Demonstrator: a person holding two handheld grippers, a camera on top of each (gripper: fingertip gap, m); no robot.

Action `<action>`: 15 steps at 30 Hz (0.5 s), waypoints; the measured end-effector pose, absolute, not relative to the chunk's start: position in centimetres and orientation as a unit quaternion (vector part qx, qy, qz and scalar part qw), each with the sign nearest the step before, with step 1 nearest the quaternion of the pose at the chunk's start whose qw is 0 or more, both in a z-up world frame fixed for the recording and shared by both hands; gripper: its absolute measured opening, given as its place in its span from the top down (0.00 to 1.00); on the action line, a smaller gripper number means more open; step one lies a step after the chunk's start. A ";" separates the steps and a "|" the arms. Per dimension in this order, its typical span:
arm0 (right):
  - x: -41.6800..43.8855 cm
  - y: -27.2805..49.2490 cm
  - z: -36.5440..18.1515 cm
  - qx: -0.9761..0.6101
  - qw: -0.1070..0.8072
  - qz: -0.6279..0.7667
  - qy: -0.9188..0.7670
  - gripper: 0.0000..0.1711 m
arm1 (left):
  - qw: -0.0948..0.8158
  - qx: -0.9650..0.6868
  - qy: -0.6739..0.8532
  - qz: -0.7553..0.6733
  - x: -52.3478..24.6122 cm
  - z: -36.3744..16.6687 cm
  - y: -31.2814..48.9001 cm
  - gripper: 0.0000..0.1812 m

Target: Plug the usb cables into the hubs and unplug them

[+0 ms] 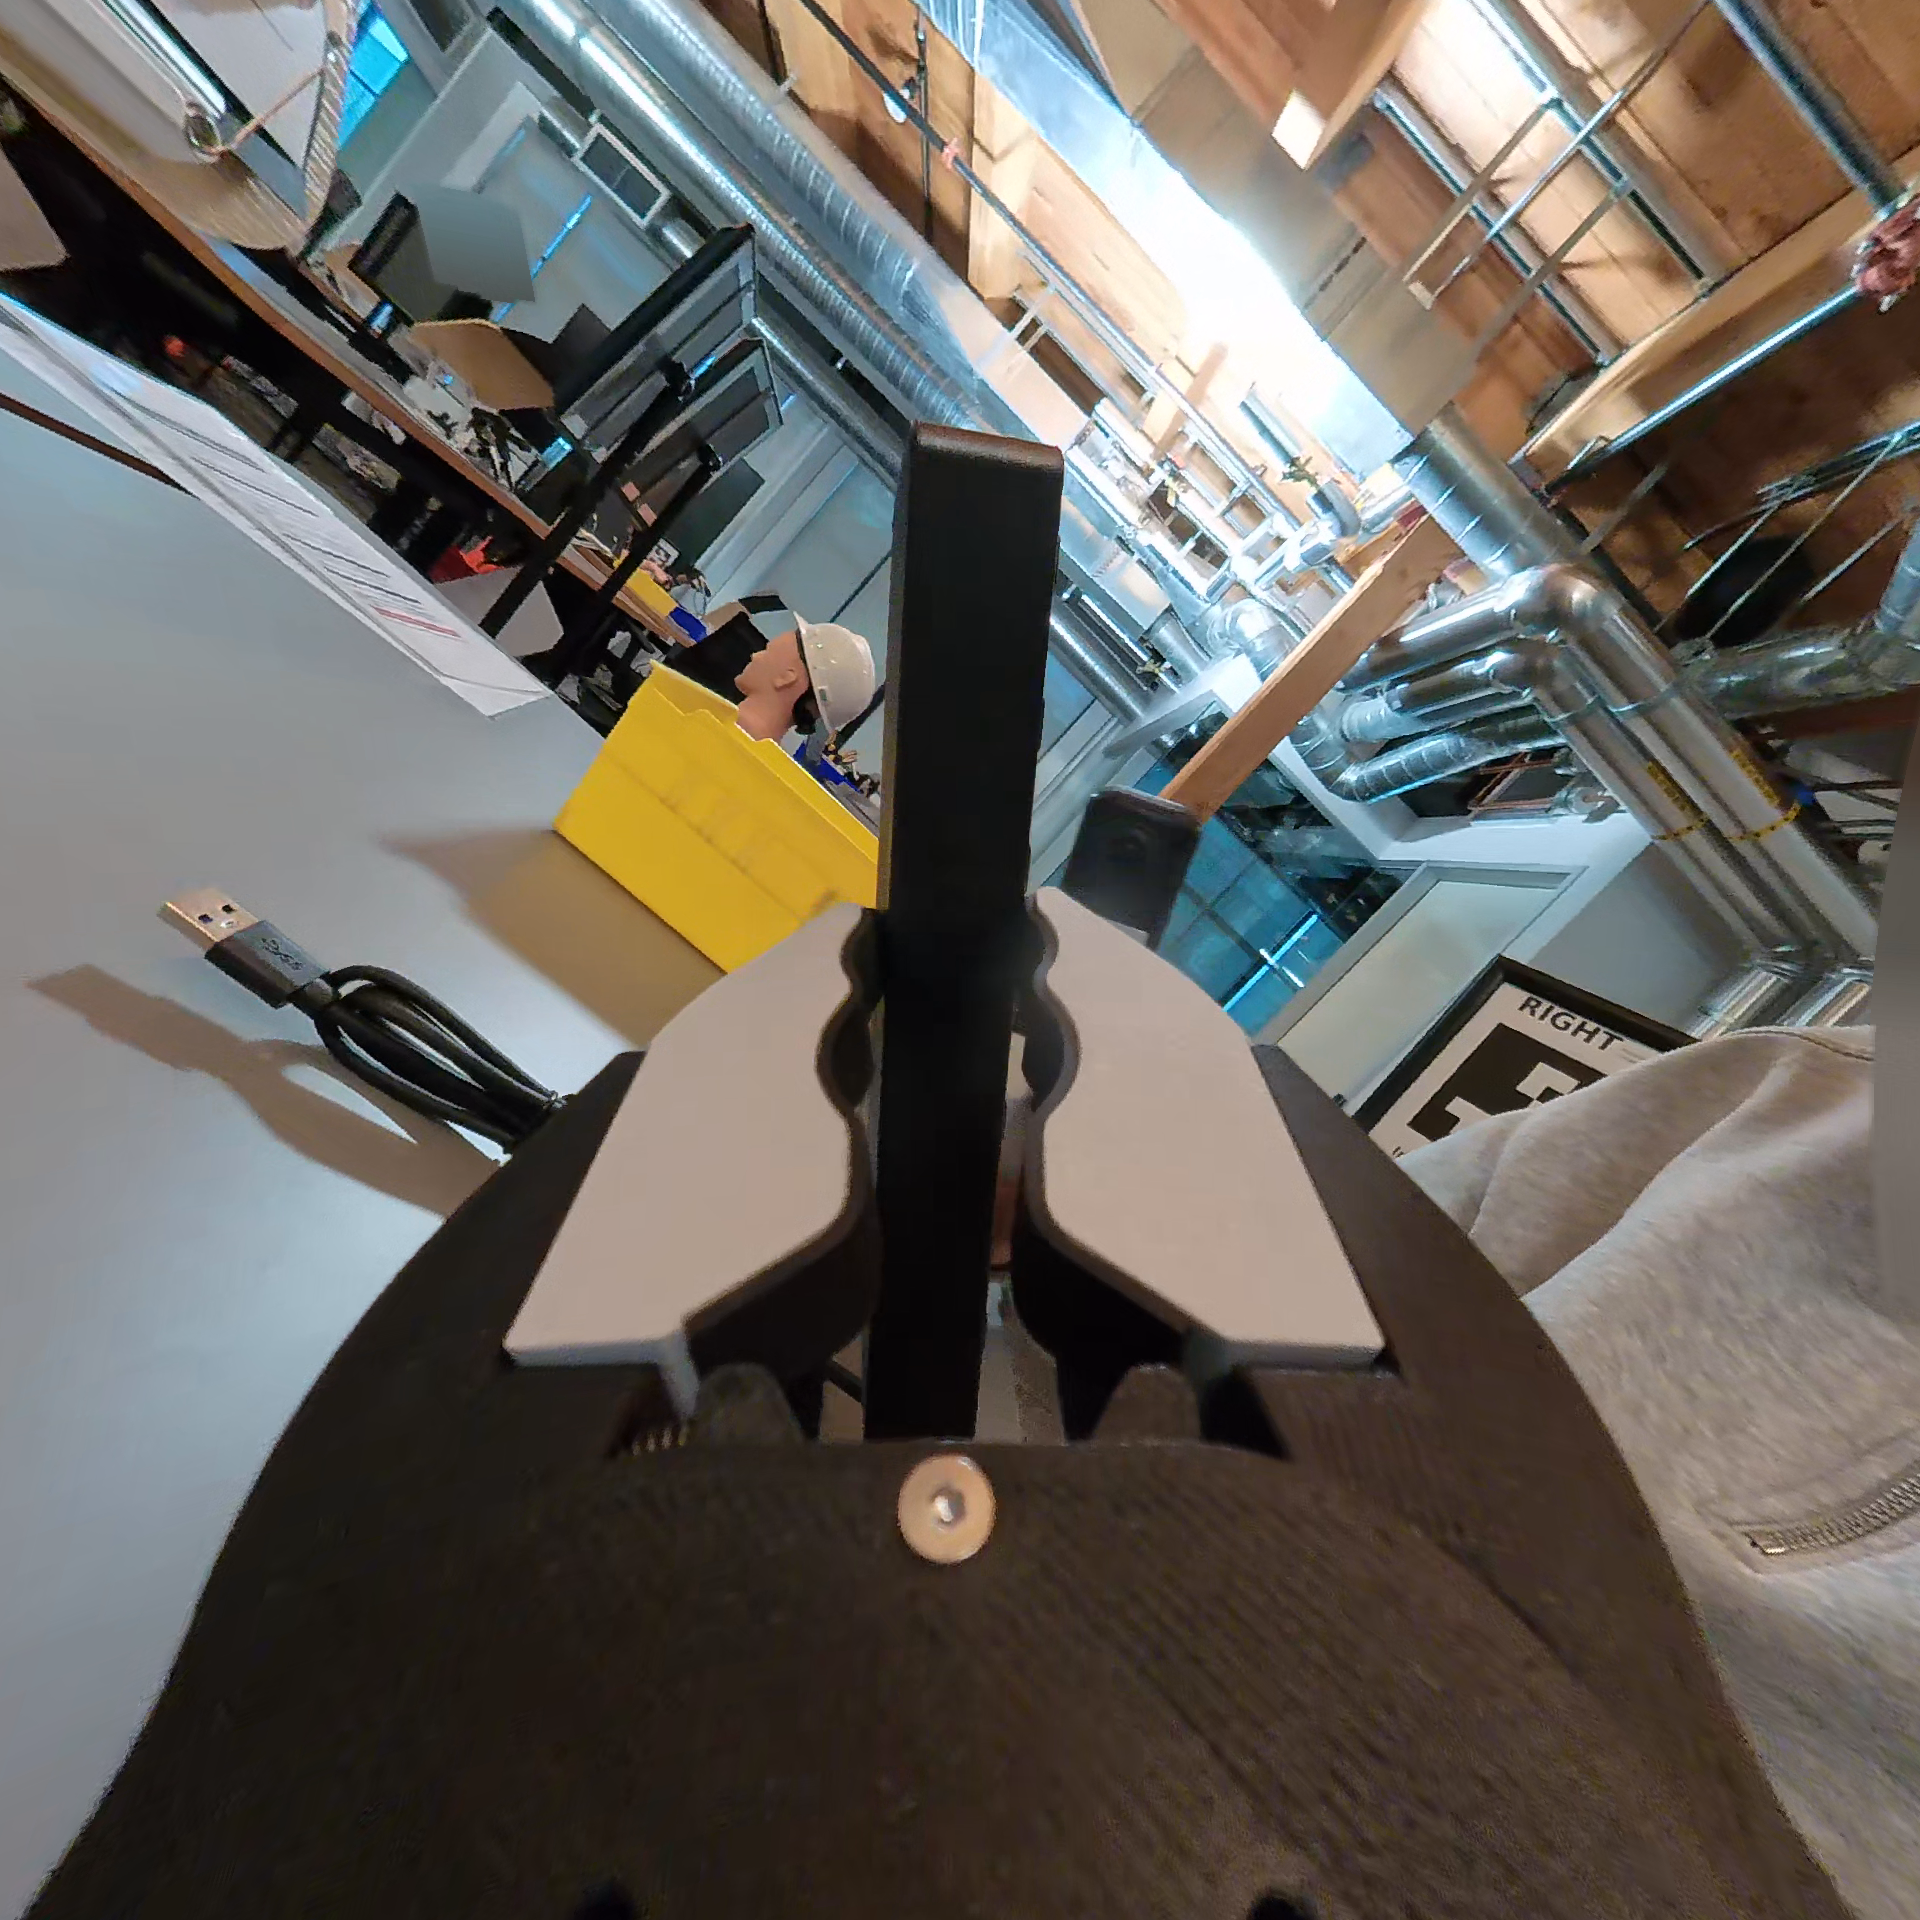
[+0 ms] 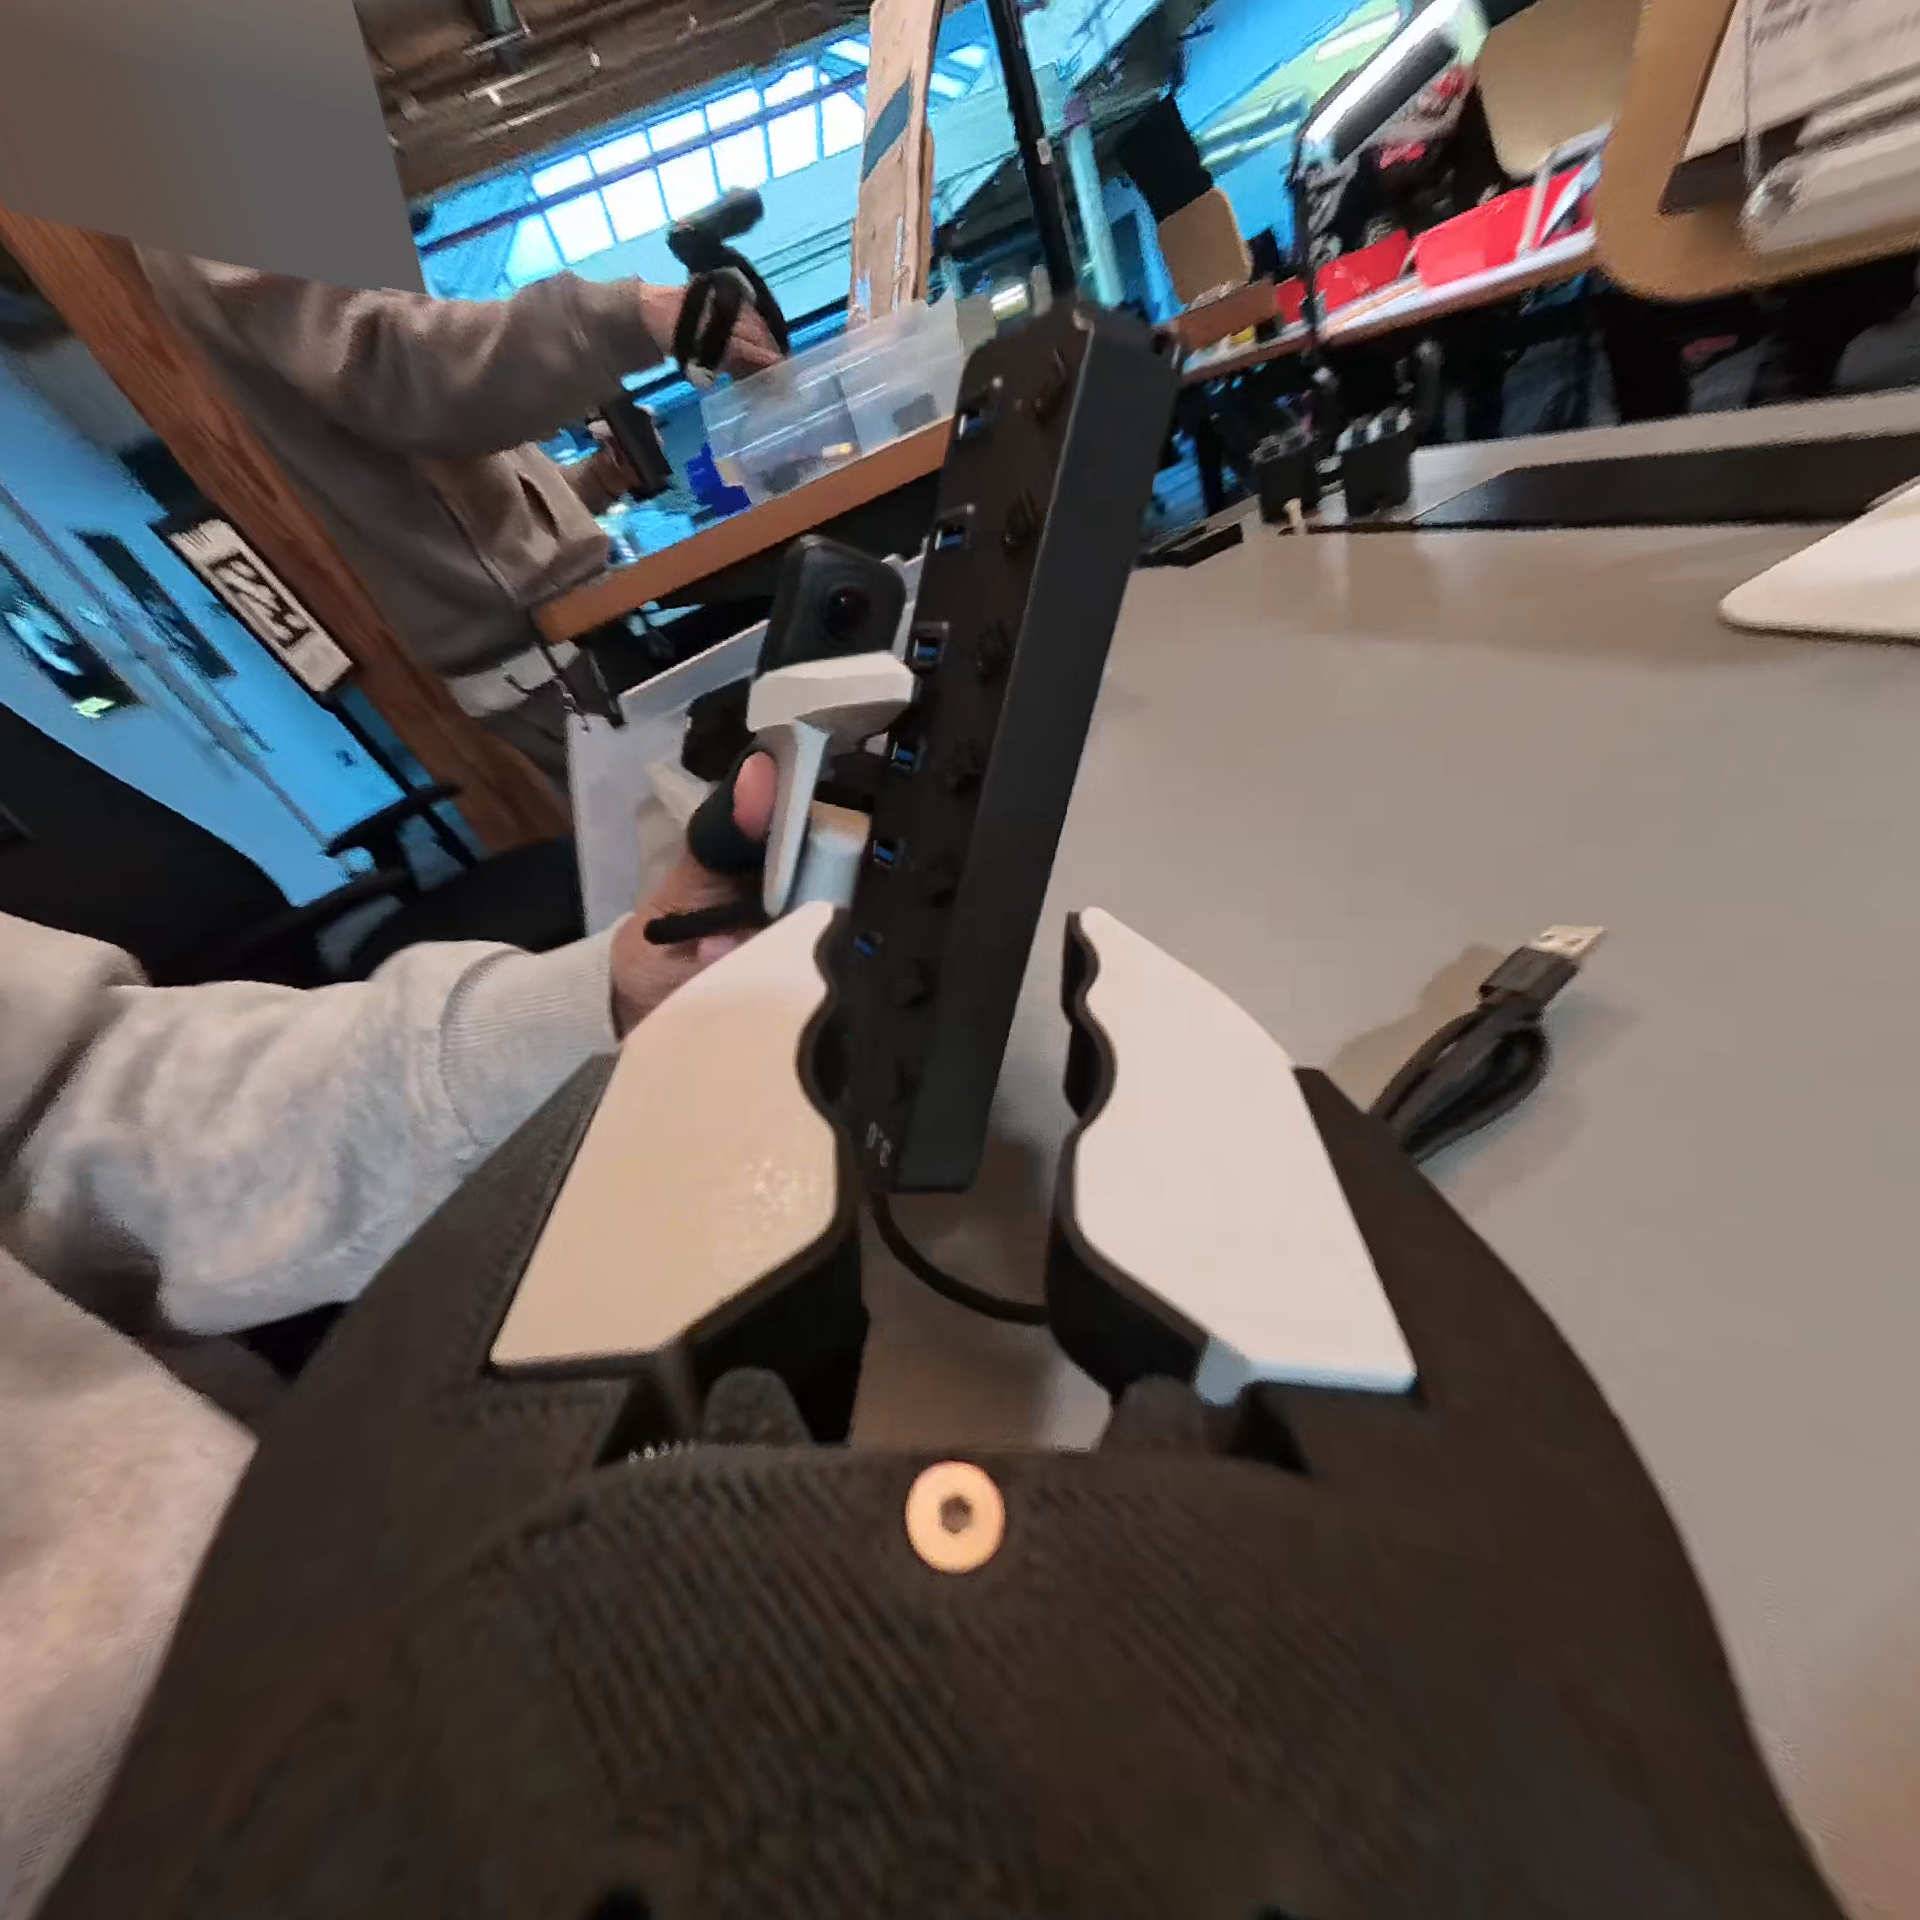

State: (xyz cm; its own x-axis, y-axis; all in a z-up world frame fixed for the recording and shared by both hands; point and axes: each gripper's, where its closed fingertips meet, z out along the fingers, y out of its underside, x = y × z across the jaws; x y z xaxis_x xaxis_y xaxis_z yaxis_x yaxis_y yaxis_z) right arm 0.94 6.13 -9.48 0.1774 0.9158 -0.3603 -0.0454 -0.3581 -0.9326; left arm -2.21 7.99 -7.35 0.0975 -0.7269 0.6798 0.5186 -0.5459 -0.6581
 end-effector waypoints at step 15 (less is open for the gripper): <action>0.5 4.3 -11.2 -0.634 0.335 0.611 -0.336 0.83 | 0.426 -0.533 0.080 -0.727 0.2 -6.6 7.4 0.86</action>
